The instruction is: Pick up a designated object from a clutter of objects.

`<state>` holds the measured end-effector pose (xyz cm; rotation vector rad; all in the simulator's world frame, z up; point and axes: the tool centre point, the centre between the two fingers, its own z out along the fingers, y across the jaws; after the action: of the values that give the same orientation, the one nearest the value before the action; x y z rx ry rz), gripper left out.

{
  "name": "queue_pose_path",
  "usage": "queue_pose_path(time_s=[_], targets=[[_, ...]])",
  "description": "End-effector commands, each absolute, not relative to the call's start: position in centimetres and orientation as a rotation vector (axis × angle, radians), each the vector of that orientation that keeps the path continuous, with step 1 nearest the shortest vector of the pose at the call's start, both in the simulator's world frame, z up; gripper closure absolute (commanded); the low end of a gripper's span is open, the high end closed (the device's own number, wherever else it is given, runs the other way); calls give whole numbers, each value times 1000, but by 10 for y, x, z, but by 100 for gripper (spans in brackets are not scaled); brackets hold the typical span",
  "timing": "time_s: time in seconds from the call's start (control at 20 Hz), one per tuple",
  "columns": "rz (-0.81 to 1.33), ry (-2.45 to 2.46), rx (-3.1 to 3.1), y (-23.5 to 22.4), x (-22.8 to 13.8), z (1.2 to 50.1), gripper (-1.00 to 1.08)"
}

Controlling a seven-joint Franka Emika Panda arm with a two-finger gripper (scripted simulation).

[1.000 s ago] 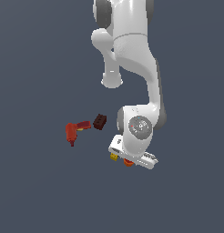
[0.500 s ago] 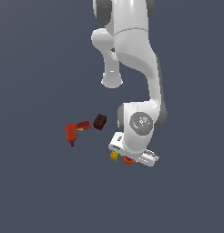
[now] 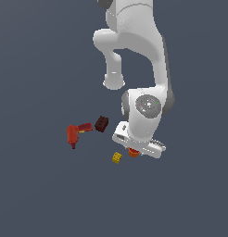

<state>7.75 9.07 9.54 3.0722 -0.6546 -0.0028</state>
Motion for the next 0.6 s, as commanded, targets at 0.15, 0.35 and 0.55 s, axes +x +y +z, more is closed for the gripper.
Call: queue_pose_path(time_s=[0.15,0.35,0.55], targets=[[0,-654,3073,97,52,137,108],[0,-654,3073,102,33,169,108],[0,-654,3073,108,14,201,108]])
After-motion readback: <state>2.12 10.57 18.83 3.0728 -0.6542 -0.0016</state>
